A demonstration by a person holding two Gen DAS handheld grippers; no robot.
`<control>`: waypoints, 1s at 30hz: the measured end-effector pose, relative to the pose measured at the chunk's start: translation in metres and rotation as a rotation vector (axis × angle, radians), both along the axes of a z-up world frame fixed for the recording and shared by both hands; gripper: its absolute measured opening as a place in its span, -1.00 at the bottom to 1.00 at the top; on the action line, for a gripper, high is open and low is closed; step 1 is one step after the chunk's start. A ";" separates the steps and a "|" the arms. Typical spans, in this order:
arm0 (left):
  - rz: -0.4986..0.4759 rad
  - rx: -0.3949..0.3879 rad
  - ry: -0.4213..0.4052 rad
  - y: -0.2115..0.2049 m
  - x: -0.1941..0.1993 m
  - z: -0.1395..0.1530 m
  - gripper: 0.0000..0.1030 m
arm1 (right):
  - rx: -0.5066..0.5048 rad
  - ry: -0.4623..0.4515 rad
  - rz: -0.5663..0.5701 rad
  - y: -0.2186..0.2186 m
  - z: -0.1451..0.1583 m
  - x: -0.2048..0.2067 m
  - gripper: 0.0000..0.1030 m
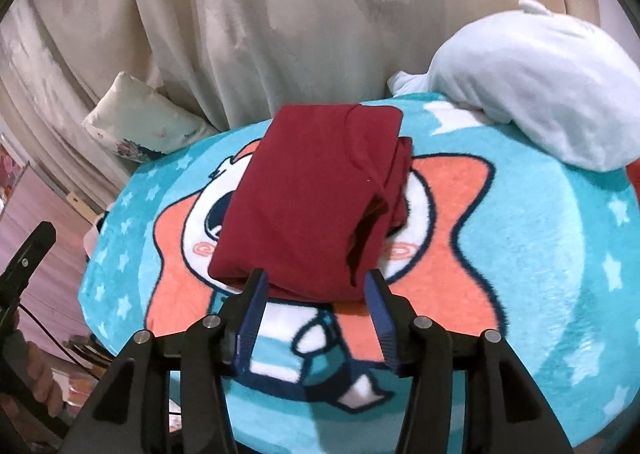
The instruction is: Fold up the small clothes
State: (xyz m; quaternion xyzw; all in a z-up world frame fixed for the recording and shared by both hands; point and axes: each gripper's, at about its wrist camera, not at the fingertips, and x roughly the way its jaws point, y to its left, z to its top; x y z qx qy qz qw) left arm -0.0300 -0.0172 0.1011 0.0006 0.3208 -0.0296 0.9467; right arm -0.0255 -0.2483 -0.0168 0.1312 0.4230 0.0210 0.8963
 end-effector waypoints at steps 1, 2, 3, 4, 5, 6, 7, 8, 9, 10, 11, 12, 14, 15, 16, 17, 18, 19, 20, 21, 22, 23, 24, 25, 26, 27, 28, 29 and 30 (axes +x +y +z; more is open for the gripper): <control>0.011 0.008 0.013 -0.002 -0.001 -0.002 0.99 | -0.016 0.003 -0.001 0.001 -0.001 -0.001 0.08; 0.016 0.014 0.025 -0.003 -0.003 -0.004 0.99 | -0.030 0.006 -0.001 0.002 -0.001 -0.002 0.08; 0.018 0.018 0.040 -0.005 -0.004 -0.006 0.99 | -0.038 0.006 0.003 0.003 -0.002 -0.003 0.08; 0.020 0.018 0.050 -0.006 -0.005 -0.009 0.99 | -0.043 0.006 0.010 0.003 -0.003 -0.004 0.09; 0.023 0.021 0.064 -0.009 -0.006 -0.011 0.99 | -0.050 0.007 0.019 0.005 -0.004 -0.005 0.10; 0.023 0.024 0.075 -0.010 -0.006 -0.013 0.99 | -0.055 0.009 0.025 0.006 -0.005 -0.006 0.10; 0.021 0.026 0.089 -0.012 -0.006 -0.015 0.99 | -0.061 0.013 0.033 0.008 -0.007 -0.007 0.11; 0.016 0.025 0.106 -0.014 -0.006 -0.017 0.99 | -0.064 0.016 0.037 0.010 -0.008 -0.007 0.12; 0.011 0.023 0.123 -0.016 -0.005 -0.020 0.99 | -0.065 0.021 0.043 0.011 -0.010 -0.008 0.12; 0.008 0.020 0.137 -0.017 -0.004 -0.022 0.99 | -0.067 0.028 0.048 0.012 -0.012 -0.008 0.12; 0.005 0.017 0.151 -0.019 -0.003 -0.024 0.99 | -0.069 0.033 0.052 0.013 -0.014 -0.007 0.13; 0.002 0.015 0.165 -0.021 -0.002 -0.027 0.99 | -0.073 0.038 0.058 0.014 -0.016 -0.007 0.13; 0.004 0.018 0.176 -0.023 -0.002 -0.030 0.99 | -0.088 0.045 0.065 0.017 -0.018 -0.007 0.14; 0.003 0.019 0.183 -0.025 0.000 -0.031 0.99 | -0.100 0.046 0.069 0.018 -0.019 -0.007 0.15; 0.002 0.018 0.187 -0.026 0.000 -0.032 0.99 | -0.110 0.047 0.072 0.019 -0.020 -0.007 0.17; 0.000 0.018 0.192 -0.027 0.002 -0.033 0.99 | -0.118 0.047 0.074 0.019 -0.021 -0.006 0.19; -0.001 0.020 0.197 -0.029 0.003 -0.035 0.99 | -0.124 0.048 0.075 0.020 -0.021 -0.006 0.19; -0.003 0.023 0.202 -0.030 0.005 -0.036 0.99 | -0.129 0.049 0.073 0.020 -0.022 -0.005 0.20; -0.008 0.026 0.212 -0.032 0.007 -0.038 0.99 | -0.134 0.051 0.072 0.020 -0.022 -0.005 0.20; -0.013 0.026 0.220 -0.034 0.008 -0.040 0.99 | -0.139 0.055 0.071 0.020 -0.023 -0.004 0.20; -0.016 0.026 0.225 -0.034 0.010 -0.041 0.99 | -0.143 0.058 0.070 0.020 -0.024 -0.003 0.20; -0.020 0.026 0.232 -0.036 0.011 -0.042 0.99 | -0.146 0.061 0.069 0.019 -0.024 -0.002 0.20; -0.024 0.027 0.241 -0.037 0.013 -0.044 0.99 | -0.149 0.064 0.068 0.019 -0.025 0.000 0.21; -0.027 0.028 0.248 -0.038 0.014 -0.046 0.99 | -0.152 0.066 0.066 0.019 -0.026 0.001 0.21; -0.030 0.028 0.256 -0.039 0.016 -0.048 0.99 | -0.154 0.068 0.065 0.019 -0.027 0.002 0.21; -0.033 0.029 0.265 -0.040 0.017 -0.050 0.99 | -0.155 0.070 0.065 0.019 -0.028 0.003 0.21; -0.033 0.028 0.271 -0.040 0.019 -0.052 0.99 | -0.157 0.072 0.064 0.019 -0.029 0.004 0.21; -0.034 0.026 0.278 -0.041 0.020 -0.053 0.99 | -0.158 0.075 0.064 0.019 -0.030 0.005 0.21; -0.036 0.024 0.286 -0.041 0.021 -0.055 0.99 | -0.158 0.077 0.064 0.019 -0.031 0.006 0.21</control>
